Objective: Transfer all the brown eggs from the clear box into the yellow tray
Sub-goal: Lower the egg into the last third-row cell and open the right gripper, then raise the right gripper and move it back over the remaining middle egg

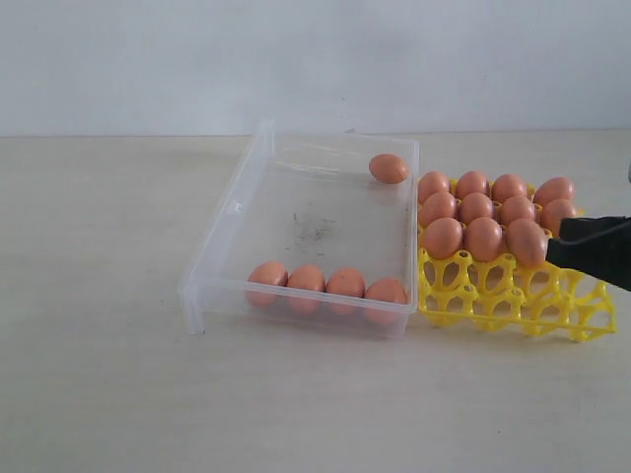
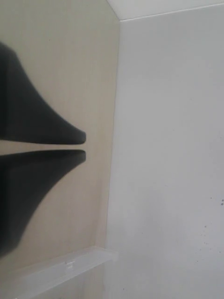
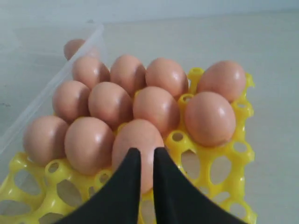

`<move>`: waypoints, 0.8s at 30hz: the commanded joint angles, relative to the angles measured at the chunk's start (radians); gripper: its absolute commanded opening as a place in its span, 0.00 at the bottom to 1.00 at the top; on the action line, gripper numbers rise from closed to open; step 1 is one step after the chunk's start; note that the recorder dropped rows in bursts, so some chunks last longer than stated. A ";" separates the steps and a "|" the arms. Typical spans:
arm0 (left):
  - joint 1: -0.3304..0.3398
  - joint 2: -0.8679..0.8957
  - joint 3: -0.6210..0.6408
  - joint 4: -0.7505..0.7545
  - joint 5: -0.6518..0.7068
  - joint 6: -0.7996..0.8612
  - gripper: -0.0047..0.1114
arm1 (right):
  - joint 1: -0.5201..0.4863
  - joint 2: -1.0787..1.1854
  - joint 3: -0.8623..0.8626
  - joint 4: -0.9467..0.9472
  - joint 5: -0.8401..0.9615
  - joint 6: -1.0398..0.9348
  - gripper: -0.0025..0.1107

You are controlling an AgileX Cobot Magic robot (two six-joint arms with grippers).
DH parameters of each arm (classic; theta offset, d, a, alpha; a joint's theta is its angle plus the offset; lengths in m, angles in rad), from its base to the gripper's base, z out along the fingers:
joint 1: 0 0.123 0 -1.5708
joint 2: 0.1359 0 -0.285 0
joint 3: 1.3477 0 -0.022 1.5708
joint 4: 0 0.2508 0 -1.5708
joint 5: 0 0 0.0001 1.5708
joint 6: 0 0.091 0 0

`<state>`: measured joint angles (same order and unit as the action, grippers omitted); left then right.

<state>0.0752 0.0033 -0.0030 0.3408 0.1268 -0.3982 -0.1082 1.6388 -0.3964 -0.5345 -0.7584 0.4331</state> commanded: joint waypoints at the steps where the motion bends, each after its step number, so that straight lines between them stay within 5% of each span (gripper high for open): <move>1: -0.006 -0.003 0.003 -0.002 0.002 -0.001 0.07 | 0.001 -0.001 -0.080 -0.142 0.141 0.213 0.02; 7: -0.006 -0.003 0.003 -0.002 0.002 -0.001 0.07 | 0.001 0.062 -0.186 -0.415 0.120 0.492 0.02; 18: -0.006 -0.003 0.003 -0.002 0.002 -0.001 0.07 | 0.014 0.201 -0.186 -0.513 0.129 0.541 0.02; 24: -0.006 -0.003 0.003 -0.002 0.002 -0.001 0.07 | 0.020 0.074 -0.171 -0.712 -0.234 0.609 0.02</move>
<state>0.0752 0.0033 -0.0030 0.3408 0.1268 -0.3982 -0.0964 1.7938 -0.5704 -1.1561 -0.7875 0.9977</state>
